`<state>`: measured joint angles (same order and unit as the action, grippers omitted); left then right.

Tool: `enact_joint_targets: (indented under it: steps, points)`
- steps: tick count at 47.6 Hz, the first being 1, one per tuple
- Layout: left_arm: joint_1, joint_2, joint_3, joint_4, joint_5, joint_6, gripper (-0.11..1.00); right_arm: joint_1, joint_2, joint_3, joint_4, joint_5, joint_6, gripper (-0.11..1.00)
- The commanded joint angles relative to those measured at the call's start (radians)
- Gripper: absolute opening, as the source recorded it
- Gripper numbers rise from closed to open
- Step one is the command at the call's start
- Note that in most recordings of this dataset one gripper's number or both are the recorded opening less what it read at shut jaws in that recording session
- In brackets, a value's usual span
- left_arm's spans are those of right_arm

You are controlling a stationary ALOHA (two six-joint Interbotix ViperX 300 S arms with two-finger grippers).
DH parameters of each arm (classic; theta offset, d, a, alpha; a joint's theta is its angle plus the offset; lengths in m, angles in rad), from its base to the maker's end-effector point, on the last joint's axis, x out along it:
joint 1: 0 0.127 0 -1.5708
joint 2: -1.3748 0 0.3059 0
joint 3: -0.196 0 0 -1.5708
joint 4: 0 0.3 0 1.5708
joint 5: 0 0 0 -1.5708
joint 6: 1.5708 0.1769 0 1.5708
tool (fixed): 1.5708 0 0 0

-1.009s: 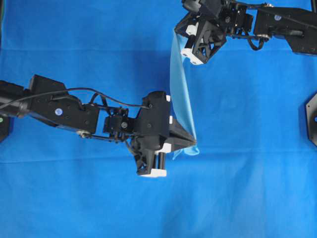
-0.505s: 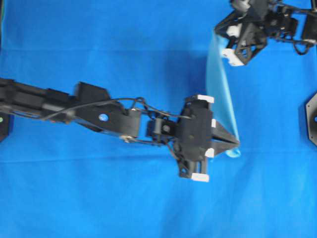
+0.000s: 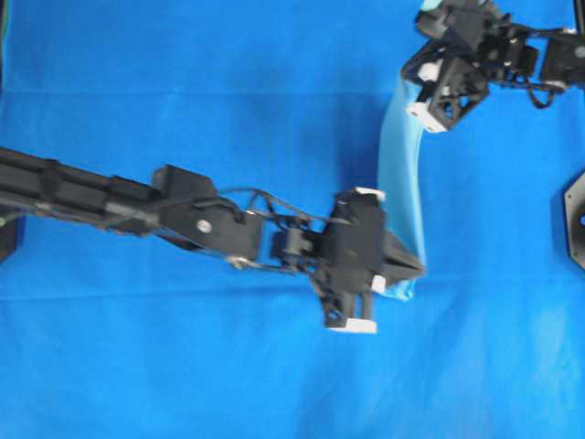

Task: Fold the light blue towel.
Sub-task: 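Lift the folded strip and rotate it vertical, left gripper swinging down, then lay the strip down vertically and open both grippers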

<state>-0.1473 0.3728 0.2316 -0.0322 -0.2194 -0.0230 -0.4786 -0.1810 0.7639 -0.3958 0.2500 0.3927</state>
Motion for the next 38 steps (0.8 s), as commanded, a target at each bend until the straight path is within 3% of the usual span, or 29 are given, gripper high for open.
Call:
enact_joint_targets:
  steps: [1,8,17,38]
  points:
    - [-0.052,-0.08,0.064,0.003,-0.055,-0.035,0.02,-0.037,0.048,-0.071,-0.015,-0.049,0.0,0.02]
    - [-0.064,-0.13,0.201,0.003,-0.114,-0.095,0.01,-0.012,0.14,-0.144,-0.014,-0.077,-0.003,0.02]
    - [-0.074,-0.166,0.299,0.003,-0.146,-0.15,0.01,0.023,0.229,-0.225,-0.014,-0.083,-0.014,0.02]
    - [-0.069,-0.16,0.344,0.003,-0.146,-0.156,0.01,0.041,0.275,-0.253,-0.014,-0.092,-0.028,0.02]
